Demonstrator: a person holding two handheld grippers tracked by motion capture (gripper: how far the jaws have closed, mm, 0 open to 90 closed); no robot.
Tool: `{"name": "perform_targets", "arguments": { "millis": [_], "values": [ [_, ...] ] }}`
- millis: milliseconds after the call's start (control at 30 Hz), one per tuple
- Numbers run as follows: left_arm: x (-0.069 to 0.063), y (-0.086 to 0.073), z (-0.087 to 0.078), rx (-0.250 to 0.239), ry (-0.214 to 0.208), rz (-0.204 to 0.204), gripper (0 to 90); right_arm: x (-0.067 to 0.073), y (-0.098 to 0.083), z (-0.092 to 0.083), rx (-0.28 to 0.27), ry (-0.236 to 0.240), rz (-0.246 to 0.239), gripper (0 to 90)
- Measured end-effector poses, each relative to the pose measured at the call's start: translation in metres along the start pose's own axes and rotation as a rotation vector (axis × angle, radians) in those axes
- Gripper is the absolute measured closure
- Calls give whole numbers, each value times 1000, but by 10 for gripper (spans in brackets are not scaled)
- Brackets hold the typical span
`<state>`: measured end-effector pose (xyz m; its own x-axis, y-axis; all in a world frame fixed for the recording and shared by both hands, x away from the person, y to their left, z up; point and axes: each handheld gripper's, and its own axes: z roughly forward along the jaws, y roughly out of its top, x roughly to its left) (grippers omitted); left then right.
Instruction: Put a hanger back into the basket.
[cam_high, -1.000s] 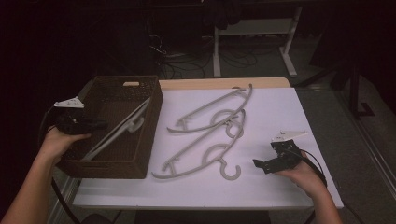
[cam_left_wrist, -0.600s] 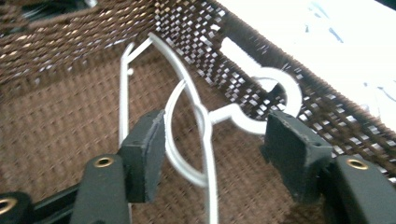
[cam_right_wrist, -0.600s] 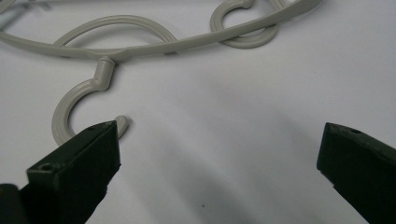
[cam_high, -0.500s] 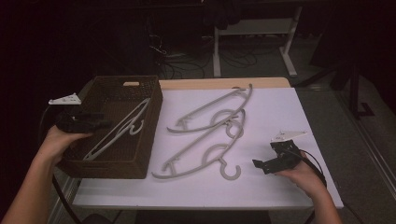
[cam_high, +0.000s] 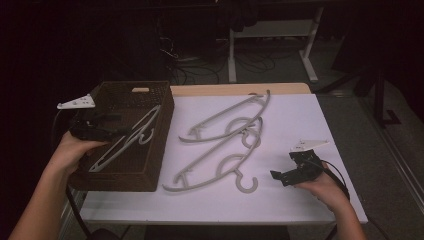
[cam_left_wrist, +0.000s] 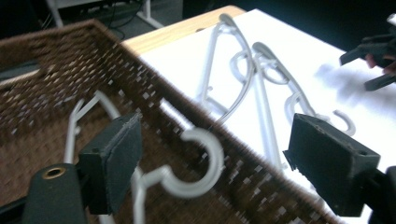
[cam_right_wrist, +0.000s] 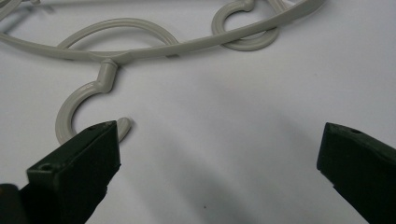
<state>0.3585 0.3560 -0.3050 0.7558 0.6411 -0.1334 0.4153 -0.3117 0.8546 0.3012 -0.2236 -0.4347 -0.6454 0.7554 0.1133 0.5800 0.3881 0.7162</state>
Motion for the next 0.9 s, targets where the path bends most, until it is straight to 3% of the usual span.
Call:
{"name": "perform_targets", "arguments": {
  "millis": [367,533,900],
  "values": [
    [-45,24,30,-40,-97,56,130,1,1,2,-1,17,0,0],
    [-65,31,47,-37,-130,84,101,0,0,2,-2,17,-5,0],
    [-100,35,94,-17,-221,104,15,-4,-3,-2,-10,9,2,0]
  ]
}}
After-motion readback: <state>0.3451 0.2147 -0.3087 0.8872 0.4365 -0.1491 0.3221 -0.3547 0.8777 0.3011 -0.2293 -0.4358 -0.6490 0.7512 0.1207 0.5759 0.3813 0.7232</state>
